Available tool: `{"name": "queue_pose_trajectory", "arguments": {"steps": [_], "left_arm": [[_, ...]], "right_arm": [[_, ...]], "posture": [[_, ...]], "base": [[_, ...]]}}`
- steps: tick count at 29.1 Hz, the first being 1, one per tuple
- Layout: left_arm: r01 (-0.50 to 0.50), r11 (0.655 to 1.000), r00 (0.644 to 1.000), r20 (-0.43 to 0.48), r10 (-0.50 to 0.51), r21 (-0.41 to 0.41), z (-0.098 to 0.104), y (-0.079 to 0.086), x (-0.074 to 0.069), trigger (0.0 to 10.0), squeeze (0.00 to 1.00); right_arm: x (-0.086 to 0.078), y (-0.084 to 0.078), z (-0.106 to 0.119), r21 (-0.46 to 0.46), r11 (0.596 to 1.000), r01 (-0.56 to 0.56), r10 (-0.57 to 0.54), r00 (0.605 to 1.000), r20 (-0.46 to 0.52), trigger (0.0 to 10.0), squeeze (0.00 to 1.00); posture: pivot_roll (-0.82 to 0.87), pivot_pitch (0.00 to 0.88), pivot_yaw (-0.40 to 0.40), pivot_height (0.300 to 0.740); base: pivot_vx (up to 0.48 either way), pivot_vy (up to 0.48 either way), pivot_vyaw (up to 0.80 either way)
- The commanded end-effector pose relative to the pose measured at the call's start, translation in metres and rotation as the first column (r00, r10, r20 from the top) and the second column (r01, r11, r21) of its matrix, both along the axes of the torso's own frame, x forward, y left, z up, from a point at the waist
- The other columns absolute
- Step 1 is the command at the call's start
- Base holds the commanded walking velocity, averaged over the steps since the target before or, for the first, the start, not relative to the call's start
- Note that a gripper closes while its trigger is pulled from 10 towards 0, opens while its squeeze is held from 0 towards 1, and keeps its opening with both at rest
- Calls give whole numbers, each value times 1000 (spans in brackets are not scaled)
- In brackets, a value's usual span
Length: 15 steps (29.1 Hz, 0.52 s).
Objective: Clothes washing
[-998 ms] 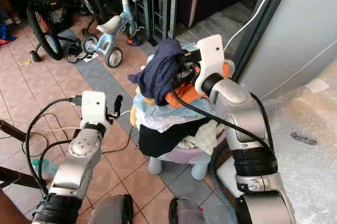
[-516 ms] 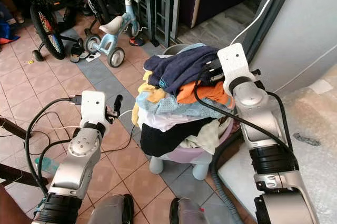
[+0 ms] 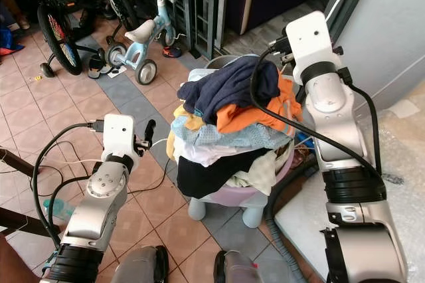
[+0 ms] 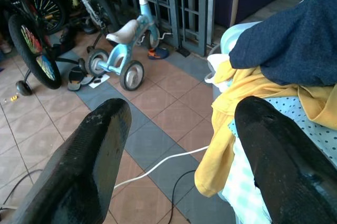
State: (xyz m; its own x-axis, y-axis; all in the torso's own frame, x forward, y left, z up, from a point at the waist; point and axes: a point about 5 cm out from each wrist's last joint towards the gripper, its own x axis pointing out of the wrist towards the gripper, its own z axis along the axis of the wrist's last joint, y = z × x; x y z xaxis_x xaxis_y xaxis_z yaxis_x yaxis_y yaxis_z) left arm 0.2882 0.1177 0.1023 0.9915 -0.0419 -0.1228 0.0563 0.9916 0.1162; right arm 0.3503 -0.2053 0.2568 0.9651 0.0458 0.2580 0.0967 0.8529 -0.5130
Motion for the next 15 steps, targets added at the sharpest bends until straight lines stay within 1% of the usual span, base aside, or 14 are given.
{"name": "queue_pose_trajectory", "arguments": {"steps": [1, 2, 3, 4, 5, 6, 7, 9, 10, 11, 13, 15], "left_arm": [[3, 1000, 1000, -13, -3, 5, -2, 0, 0, 10000, 0], [3, 1000, 1000, -13, -3, 5, -2, 0, 1, 10000, 0], [4, 1000, 1000, -13, -4, 5, -2, 0, 1, 10000, 0], [4, 1000, 1000, -13, -4, 5, -2, 0, 1, 10000, 0], [6, 1000, 1000, -13, -6, 5, -2, 1, 1, 10000, 0], [7, 1000, 1000, -13, -7, 6, -2, 1, 1, 10000, 0], [10, 1000, 1000, -13, -10, 7, -2, 0, 1, 10000, 0], [17, 1000, 1000, -11, -17, 9, -1, -1, 1, 10000, 0], [18, 1000, 1000, -11, -18, 9, -1, -1, 2, 10000, 0], [18, 1000, 1000, -11, -18, 9, -1, -1, 2, 10000, 0], [19, 1000, 1000, -9, -19, 9, -1, -1, 2, 10000, 0], [19, 1000, 1000, -7, -19, 10, 0, -2, 2, 10000, 0]], "right_arm": [[0, -7, 3, 6, 1000, 24, -24, 1000, 2, 10000, 1000], [0, -8, 3, 32, 999, 16, -16, 1000, 2, 10000, 1000], [0, -2, 4, 114, 992, -55, 55, 998, 0, 10000, 1000], [0, -2, 4, 114, 992, -55, 55, 998, 0, 10000, 1000], [-2, 13, 7, 178, 967, -184, 185, 983, 13, 10000, 1000], [-5, 29, 8, 179, 940, -292, 295, 955, 11, 10000, 1000], [-8, 39, 9, 175, 916, -361, 365, 931, 9, 10000, 1000], [-16, 66, 7, 124, 854, -506, 511, 860, -11, 10000, 1000], [-18, 77, 3, 117, 826, -551, 558, 830, -30, 10000, 1000], [-20, 84, 0, 117, 808, -578, 586, 810, -43, 10000, 1000], [-23, 104, -8, 111, 769, -629, 638, 767, -71, 10000, 1000], [-23, 112, -12, 104, 756, -646, 654, 752, -83, 10000, 1000]], "posture": [[-52, 89, 7, 740], [-52, 89, 7, 740], [-53, 89, 8, 740], [-53, 89, 8, 740], [-54, 88, 10, 740], [-54, 87, 12, 740], [-55, 88, 13, 740], [-55, 88, 15, 740], [-55, 88, 15, 740], [-55, 88, 15, 740], [-42, 90, 15, 740], [-40, 90, 14, 740]], "base": [[0, 0, 0], [0, 0, 0], [0, 0, 0], [0, 0, 0], [0, 0, 0], [0, 0, 0], [0, 0, 0], [0, 0, 0], [0, 0, 0], [0, 0, 0], [0, 0, 0], [0, 0, 0]]}}
